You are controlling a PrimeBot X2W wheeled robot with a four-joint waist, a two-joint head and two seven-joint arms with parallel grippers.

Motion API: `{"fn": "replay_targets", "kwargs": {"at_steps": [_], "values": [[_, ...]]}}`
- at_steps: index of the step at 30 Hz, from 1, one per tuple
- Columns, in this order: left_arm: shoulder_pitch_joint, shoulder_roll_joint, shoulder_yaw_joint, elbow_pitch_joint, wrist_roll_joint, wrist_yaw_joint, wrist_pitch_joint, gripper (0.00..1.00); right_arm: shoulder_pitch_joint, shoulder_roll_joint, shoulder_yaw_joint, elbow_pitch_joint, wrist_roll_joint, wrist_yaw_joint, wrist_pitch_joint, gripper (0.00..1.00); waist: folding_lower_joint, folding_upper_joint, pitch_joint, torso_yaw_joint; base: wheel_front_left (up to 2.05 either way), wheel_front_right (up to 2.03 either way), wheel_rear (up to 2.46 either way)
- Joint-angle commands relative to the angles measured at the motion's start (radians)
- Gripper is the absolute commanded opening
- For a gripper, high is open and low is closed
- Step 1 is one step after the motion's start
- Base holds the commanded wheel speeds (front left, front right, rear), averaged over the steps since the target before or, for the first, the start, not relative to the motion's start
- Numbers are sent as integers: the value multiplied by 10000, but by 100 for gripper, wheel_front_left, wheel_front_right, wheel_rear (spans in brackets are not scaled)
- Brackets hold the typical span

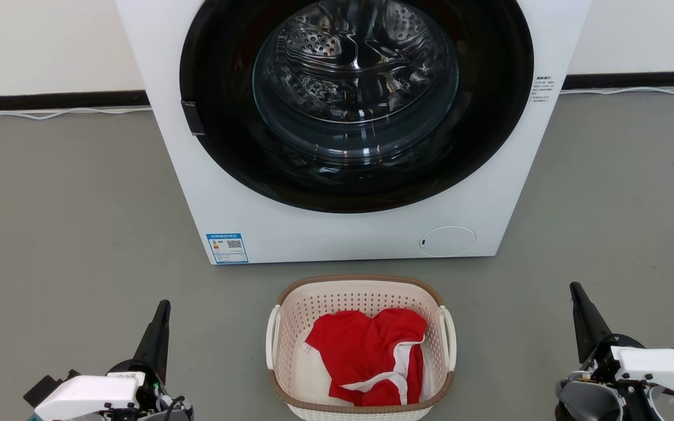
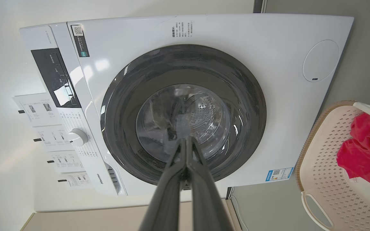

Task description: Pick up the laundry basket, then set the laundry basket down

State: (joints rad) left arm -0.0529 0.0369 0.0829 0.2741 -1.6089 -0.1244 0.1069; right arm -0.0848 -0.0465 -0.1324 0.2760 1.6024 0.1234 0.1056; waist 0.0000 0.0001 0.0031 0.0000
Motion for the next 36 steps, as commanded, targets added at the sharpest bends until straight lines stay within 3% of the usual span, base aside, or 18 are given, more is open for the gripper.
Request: {"fn": "replay_targets", "kwargs": {"at_steps": [1,16,17,26,36], "values": [[-550,133,304,-293,-1,-63,60,0,-231,-37,190,-313,66,73,73,0,0,-1,0,0,0,0,0],[-550,133,304,-293,-1,-63,60,0,-231,-37,190,-313,66,73,73,0,0,-1,0,0,0,0,0],[-1,0,0,-1,0,0,-2,100,0,0,1,-1,0,0,-1,100,0,-1,0,0,0,0,0],[147,-46,-128,195,19,6,-211,100,120,27,184,158,-21,0,-198,100,22,-1,-11,-1,0,0,0],[161,-30,-310,152,467,0,-505,100,164,22,320,53,-576,6,-492,100,0,-1,19,-2,0,0,0]]}}
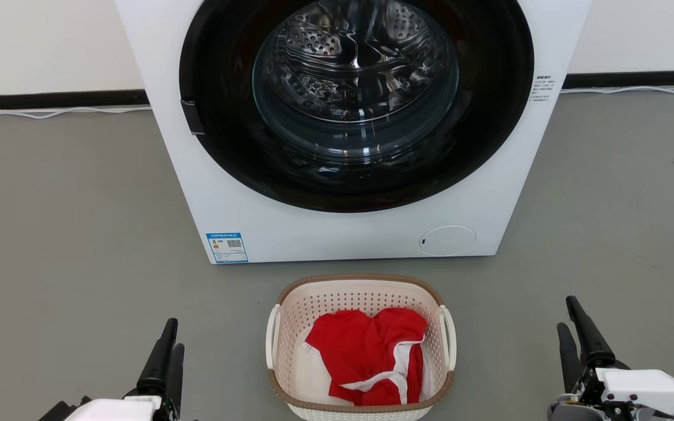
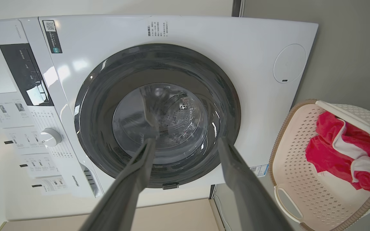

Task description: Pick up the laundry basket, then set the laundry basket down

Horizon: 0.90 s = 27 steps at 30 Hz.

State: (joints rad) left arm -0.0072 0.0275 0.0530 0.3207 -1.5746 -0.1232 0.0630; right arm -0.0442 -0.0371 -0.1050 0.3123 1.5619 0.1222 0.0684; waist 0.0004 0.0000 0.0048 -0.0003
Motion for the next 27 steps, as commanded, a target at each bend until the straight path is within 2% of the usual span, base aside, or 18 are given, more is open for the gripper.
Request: {"fn": "replay_targets", "kwargs": {"at_steps": [1,7,14,27], "values": [[-296,65,-22,-315,206,-12,-96,100,-245,-73,48,-320,-290,19,-149,100,-3,0,3,0,0,0,0],[-299,73,-59,-319,710,-15,-241,100,-249,-76,68,-390,-1021,22,-295,100,-4,0,2,-2,0,0,0],[-297,83,-100,-318,1508,-19,-446,100,-252,-79,99,-514,-2400,26,-500,100,-4,0,-8,-5,0,0,0],[-313,103,-292,-256,3504,53,-828,100,-249,-89,394,-698,-4989,34,-882,100,-4,0,-25,-11,0,0,0]]}}
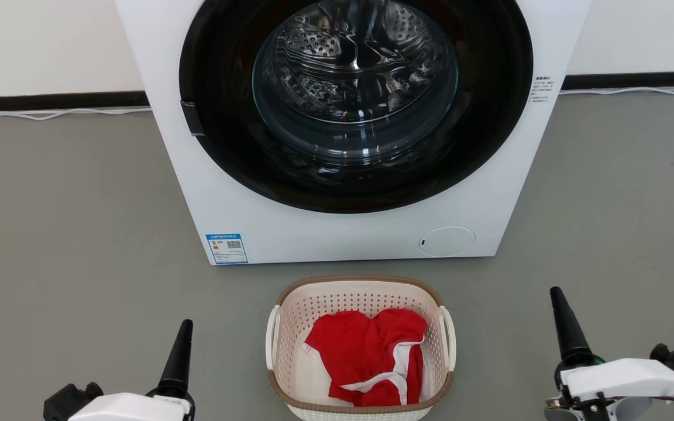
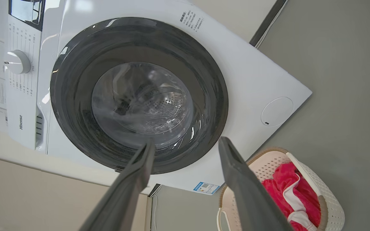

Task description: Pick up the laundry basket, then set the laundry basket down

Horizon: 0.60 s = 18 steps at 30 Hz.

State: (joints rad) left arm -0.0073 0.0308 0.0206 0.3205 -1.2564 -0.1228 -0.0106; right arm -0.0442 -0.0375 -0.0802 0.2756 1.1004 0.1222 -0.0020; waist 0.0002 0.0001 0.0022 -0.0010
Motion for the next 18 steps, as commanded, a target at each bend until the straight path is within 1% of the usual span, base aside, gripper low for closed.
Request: {"fn": "replay_targets", "kwargs": {"at_steps": [1,13,18], "values": [[-313,72,13,-249,492,63,-121,100,-252,-92,187,-341,-566,35,-207,100,-1,-1,1,-5,0,0,0],[-286,90,-128,-340,2536,279,-473,100,-250,-179,386,-293,-2617,42,-559,100,-2,-1,1,4,0,0,0],[-244,97,-196,-354,3213,341,-619,100,-261,-176,367,-204,-3403,45,-706,100,-2,-1,-21,8,0,0,0]]}}
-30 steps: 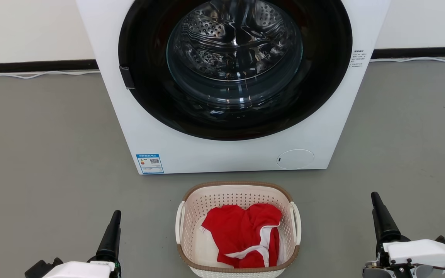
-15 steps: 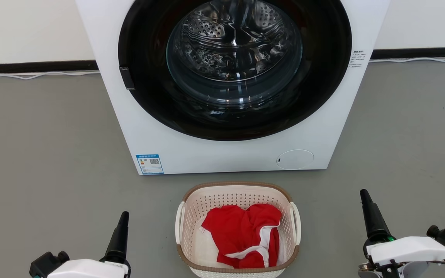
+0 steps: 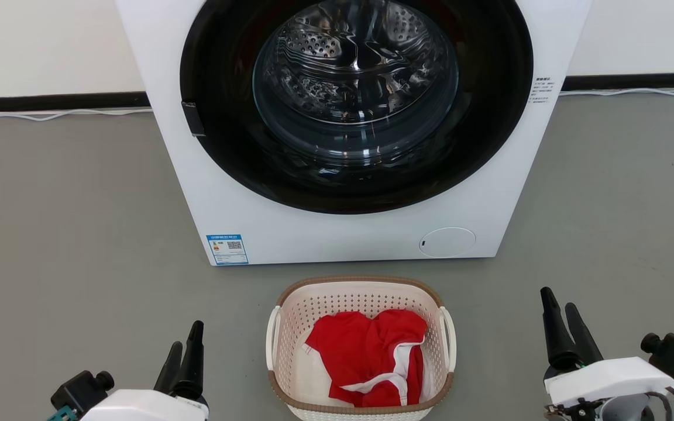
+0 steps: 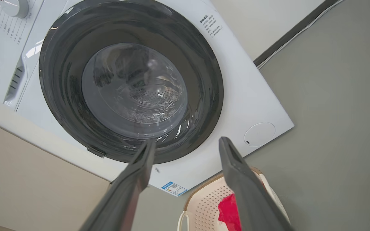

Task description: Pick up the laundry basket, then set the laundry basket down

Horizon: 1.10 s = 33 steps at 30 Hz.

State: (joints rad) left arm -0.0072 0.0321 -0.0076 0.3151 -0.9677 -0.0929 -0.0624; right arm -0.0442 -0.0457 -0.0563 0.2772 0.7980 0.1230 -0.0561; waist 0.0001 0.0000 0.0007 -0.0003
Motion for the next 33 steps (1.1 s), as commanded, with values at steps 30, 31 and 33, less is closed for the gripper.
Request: {"fn": "replay_targets", "kwargs": {"at_steps": [30,31,33], "values": [[-119,129,-219,-129,3813,263,-983,100,-188,-45,85,63,-4398,56,-1046,100,-1,0,-55,-35,0,0,0],[-119,130,-227,-122,3924,268,-1012,100,-188,-44,79,77,-4523,56,-1076,100,-1,0,-58,-38,0,0,0],[-117,133,-244,-107,4147,280,-1071,100,-186,-42,75,110,-4775,58,-1134,100,-1,0,-63,-42,0,0,0]]}}
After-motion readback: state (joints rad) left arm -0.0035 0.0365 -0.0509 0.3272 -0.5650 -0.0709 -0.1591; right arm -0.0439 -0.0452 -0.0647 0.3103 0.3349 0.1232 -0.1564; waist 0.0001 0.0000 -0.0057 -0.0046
